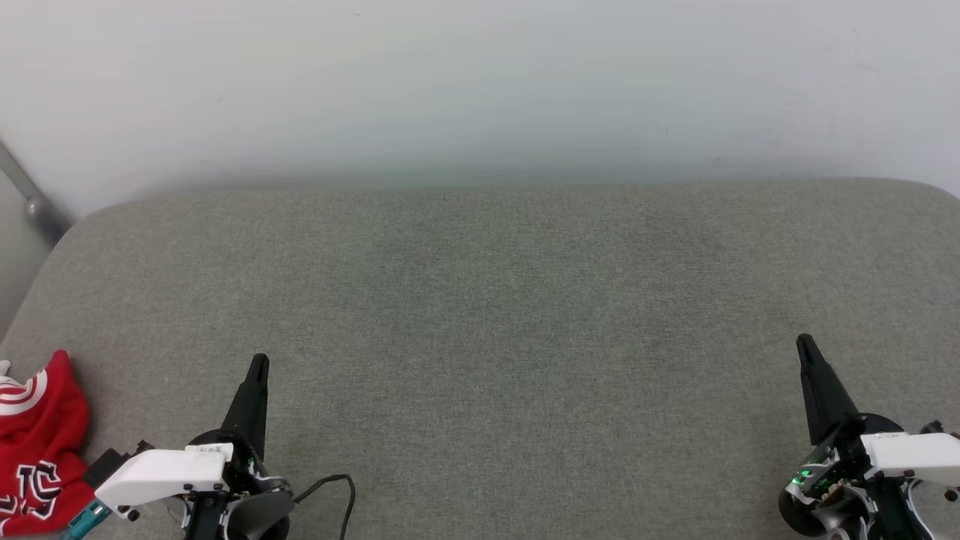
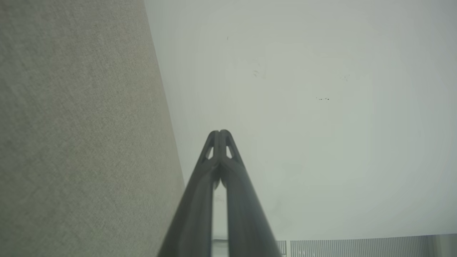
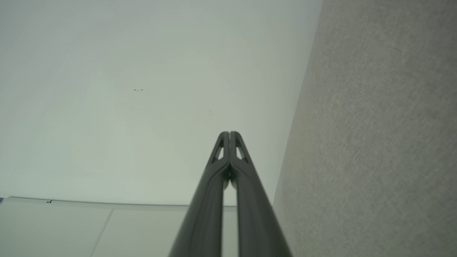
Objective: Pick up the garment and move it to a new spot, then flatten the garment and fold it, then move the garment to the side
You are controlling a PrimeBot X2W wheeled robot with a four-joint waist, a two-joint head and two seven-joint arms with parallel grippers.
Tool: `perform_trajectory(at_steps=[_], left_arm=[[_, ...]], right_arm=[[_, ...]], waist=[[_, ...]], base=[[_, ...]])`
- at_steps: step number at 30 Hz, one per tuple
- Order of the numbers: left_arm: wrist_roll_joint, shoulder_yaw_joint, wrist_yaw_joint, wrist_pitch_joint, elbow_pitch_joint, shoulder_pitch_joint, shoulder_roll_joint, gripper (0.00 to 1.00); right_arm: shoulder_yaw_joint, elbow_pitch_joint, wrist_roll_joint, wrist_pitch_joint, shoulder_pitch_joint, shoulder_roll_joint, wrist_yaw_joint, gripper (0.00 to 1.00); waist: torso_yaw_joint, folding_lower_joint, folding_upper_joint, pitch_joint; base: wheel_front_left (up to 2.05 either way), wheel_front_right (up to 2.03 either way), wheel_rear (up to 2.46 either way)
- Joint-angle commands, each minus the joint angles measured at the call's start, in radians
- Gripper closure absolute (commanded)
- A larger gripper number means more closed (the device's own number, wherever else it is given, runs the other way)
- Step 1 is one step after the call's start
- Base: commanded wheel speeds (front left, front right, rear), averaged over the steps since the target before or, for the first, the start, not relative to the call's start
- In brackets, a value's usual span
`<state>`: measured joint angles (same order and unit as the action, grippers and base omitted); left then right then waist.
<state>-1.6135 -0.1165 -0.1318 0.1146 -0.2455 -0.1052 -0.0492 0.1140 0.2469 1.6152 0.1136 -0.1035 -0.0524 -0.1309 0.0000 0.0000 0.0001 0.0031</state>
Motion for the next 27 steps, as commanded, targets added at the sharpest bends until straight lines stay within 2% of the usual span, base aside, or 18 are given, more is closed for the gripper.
perform_trajectory(at_steps=[1,17,18,27], left_arm=[[0.001,-0.001,-0.002,0.001,0.000,-0.008,0.001,1.00],[0.001,-0.001,-0.002,0.001,0.000,-0.008,0.001,1.00],[0.001,-0.001,-0.002,0.001,0.000,-0.008,0.001,0.00],[0.008,0.050,0.000,-0.034,0.011,0.007,0.000,0.00]], right_arm=[[0.000,0.001,-0.005,-0.001,-0.013,0.004,0.000,1.00],[0.000,0.001,-0.005,-0.001,-0.013,0.004,0.000,1.00],[0.000,0.001,-0.005,-0.001,-0.013,0.004,0.000,0.00],[-0.016,-0.017,-0.015,-0.036,0.024,0.000,0.000,0.00]], waist=[[0.000,0.0000,-0.0001,0.000],[0.000,0.0000,-0.0001,0.000],[0.000,0.0000,-0.0001,0.000],[0.002,0.0000,-0.0001,0.000]], base=[[0.00,0.00,0.00],[0.00,0.00,0.00],[0.00,0.00,0.00],[0.00,0.00,0.00]])
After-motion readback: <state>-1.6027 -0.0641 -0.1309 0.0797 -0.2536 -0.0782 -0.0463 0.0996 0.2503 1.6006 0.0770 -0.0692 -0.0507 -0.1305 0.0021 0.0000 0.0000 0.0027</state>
